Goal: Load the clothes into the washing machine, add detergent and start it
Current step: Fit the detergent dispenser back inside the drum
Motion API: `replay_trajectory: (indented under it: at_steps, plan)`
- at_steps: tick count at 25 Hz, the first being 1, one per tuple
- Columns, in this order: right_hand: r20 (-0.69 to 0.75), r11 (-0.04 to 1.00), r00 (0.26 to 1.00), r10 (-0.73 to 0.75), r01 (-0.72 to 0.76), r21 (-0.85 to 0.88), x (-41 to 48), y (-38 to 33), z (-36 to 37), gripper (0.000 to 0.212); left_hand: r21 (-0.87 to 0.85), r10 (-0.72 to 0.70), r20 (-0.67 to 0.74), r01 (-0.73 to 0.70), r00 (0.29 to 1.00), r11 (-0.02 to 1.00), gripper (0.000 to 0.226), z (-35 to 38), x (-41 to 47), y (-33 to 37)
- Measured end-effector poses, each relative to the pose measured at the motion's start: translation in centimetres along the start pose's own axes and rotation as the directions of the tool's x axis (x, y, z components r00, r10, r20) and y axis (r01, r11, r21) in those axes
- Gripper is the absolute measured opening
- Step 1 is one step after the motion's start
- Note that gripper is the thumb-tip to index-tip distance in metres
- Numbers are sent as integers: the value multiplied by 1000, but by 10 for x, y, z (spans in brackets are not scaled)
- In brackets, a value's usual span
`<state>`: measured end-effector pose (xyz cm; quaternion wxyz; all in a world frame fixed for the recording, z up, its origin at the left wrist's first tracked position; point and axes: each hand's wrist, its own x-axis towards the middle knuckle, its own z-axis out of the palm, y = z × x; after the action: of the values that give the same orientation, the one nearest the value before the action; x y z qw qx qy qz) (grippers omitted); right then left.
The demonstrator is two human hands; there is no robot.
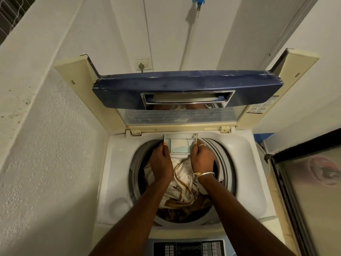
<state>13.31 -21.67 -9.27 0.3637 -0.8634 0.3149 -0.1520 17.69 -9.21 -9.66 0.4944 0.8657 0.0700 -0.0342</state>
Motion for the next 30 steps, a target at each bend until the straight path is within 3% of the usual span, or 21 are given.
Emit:
replay_trajectory:
  at_steps: [11, 30]
  plan:
    - [-3, 997, 997, -72, 71, -31, 6, 1, -3, 26, -7, 8, -3, -8, 1000, 1000, 35, -1, -4, 3]
    - [70, 994, 995, -71, 77, -79, 16, -3, -10, 28, 9, 7, 59, -7, 998, 1000, 38, 1, 6, -5]
